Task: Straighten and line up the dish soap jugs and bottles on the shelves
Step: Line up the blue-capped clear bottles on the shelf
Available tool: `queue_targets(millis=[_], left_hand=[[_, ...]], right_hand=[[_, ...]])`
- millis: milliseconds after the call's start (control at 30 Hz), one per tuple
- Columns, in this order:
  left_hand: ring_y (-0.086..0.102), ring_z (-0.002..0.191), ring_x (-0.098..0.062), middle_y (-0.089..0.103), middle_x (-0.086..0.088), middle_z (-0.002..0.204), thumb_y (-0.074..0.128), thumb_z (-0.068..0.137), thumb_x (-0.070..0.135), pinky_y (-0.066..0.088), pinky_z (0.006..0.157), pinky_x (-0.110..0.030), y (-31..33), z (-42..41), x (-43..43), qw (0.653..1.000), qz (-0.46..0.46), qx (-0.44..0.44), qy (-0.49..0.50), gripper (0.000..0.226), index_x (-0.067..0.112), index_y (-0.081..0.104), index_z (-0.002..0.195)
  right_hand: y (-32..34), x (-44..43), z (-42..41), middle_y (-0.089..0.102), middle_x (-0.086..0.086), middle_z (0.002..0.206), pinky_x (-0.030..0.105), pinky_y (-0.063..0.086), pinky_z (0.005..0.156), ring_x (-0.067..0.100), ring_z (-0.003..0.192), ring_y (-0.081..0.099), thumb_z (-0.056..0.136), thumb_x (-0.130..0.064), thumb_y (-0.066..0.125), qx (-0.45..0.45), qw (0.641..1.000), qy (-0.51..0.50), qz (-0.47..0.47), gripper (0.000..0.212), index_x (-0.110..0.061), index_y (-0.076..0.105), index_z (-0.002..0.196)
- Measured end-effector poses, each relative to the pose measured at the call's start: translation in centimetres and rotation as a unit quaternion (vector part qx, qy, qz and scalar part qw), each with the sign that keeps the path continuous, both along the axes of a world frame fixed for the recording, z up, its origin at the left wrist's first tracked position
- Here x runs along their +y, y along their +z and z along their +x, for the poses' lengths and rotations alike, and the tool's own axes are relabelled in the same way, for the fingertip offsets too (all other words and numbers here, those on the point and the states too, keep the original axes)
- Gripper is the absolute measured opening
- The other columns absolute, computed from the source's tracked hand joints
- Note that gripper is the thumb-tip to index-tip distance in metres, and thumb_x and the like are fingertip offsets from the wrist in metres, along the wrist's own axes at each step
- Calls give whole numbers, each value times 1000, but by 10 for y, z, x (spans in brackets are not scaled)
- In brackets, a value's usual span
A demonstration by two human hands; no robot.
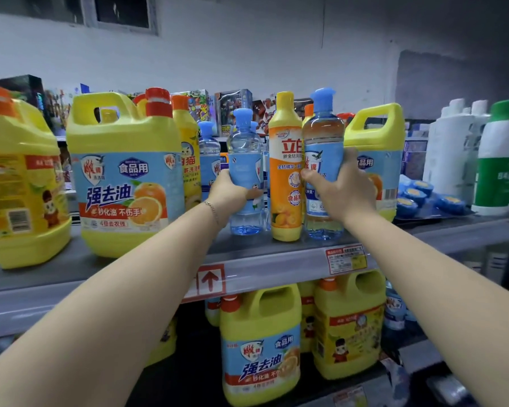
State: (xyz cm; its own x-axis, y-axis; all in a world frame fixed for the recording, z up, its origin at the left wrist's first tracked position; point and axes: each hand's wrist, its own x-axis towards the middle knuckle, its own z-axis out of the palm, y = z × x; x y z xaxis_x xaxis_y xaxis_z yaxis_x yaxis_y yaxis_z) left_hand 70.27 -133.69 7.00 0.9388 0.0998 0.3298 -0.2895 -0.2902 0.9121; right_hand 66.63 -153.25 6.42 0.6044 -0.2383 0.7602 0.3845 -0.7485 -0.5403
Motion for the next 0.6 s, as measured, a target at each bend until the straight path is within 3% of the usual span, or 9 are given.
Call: queue_targets(millis=[133, 200, 267, 400, 600], left_hand=[[58, 103, -20, 53, -5, 119, 81, 70, 14, 55, 78, -31, 2, -9, 0, 996, 36, -54, 65, 62, 16, 40, 117], [51, 102, -18, 47, -3, 116, 73, 77, 18, 45, 74, -25, 3, -22, -3, 983, 43, -131, 121, 51, 14, 44, 119], [54, 99, -18, 51, -2, 110, 68, 83, 27, 44, 72, -25, 3, -34, -9, 976, 53, -176, 114, 39, 14, 48, 115], [58, 80, -5, 59, 6, 92, 73, 81, 39, 46, 57, -16, -2, -48, -31, 989, 89, -122, -3, 42, 19, 48, 109], [58, 94, -14, 59, 2, 111, 82, 73, 31, 46, 63, -19, -6, -38, -45, 994, 82, -71, -30, 59, 19, 47, 119]], right_hand=[[-4, 3, 2, 55, -8, 88, 25, 36, 56, 14, 73, 54, 84, -54, 61, -10, 1000, -9, 12, 52, -17, 40, 115], [-5, 4, 4, 56, -7, 92, 23, 35, 53, 14, 74, 54, 85, -54, 60, -8, 1000, -15, 16, 52, -17, 41, 116], [-4, 5, 4, 55, -7, 92, 20, 31, 51, 14, 74, 53, 85, -55, 59, -6, 1000, -24, 11, 52, -16, 42, 116], [-2, 6, 5, 54, -6, 92, 20, 27, 49, 15, 73, 52, 86, -54, 57, 4, 999, -39, -10, 53, -14, 41, 117], [-10, 8, 7, 57, -3, 92, 25, 38, 53, 19, 73, 56, 87, -53, 57, -9, 1000, -17, -22, 55, -11, 38, 117]])
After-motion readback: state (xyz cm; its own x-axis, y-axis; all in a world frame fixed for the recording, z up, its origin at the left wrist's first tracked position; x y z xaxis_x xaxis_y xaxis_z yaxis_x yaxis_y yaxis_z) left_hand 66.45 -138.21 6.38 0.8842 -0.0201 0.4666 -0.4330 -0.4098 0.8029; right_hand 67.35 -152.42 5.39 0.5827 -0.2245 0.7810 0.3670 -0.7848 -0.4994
